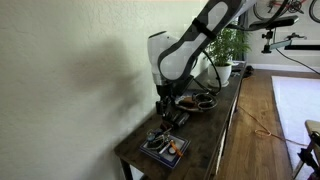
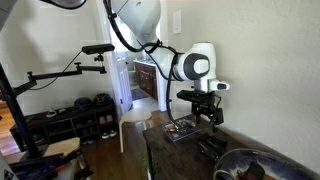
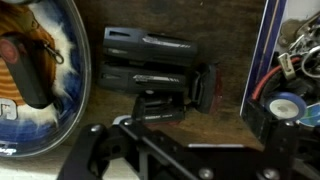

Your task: Put the black gadget on the circle shaped tray and the keys on the square tray

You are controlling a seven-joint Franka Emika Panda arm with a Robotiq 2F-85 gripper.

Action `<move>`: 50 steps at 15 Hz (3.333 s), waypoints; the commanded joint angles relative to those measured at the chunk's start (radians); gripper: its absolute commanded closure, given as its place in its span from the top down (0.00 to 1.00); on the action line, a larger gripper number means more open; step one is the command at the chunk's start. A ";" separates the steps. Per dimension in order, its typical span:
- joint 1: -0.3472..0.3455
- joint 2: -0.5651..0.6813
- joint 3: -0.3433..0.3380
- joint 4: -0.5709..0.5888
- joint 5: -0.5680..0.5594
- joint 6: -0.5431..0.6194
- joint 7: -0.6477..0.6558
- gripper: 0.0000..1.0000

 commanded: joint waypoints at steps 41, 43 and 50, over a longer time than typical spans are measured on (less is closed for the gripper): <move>0.074 0.130 -0.042 0.040 -0.049 0.082 0.016 0.53; 0.070 0.127 -0.040 0.038 -0.046 0.082 0.013 0.39; 0.065 0.109 -0.043 0.021 -0.045 0.089 0.011 0.15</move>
